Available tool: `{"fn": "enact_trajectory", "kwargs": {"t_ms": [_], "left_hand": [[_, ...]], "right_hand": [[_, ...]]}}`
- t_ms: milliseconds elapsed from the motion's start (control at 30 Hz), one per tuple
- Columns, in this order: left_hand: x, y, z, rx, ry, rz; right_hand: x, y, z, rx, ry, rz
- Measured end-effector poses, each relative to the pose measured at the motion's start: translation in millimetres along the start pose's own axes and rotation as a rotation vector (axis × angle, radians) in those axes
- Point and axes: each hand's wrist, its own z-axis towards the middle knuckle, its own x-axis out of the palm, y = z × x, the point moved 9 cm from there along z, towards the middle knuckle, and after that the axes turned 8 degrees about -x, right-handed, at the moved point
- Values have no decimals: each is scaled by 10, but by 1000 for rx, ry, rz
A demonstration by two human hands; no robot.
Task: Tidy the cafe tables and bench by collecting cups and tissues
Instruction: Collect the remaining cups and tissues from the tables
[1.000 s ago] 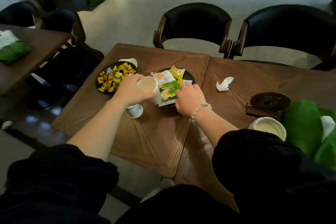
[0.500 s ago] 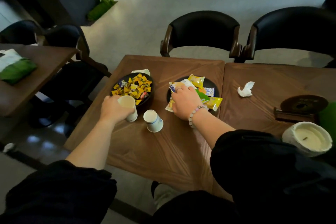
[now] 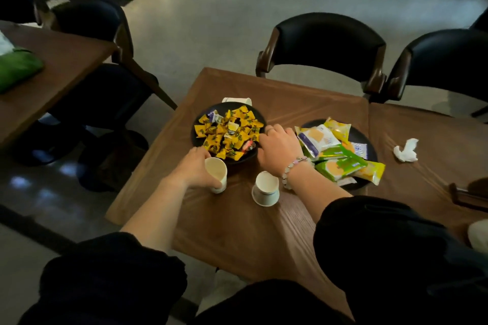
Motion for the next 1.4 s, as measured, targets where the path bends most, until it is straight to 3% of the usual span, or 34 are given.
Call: {"fn": "enact_trajectory", "kwargs": {"t_ms": [367, 633, 1067, 1200, 1400], "left_hand": [[19, 121, 281, 138, 180, 122], [-207, 159, 419, 161, 210, 200], [-983, -555, 1046, 218, -44, 199], [-1151, -987, 1356, 248, -105, 237], [-970, -1418, 1854, 181, 2, 267]], "right_hand": [[40, 86, 270, 212, 8, 12], [23, 133, 263, 261, 28, 30], [39, -66, 438, 217, 58, 64], [71, -346, 401, 277, 63, 69], [270, -672, 415, 346, 111, 106]]}}
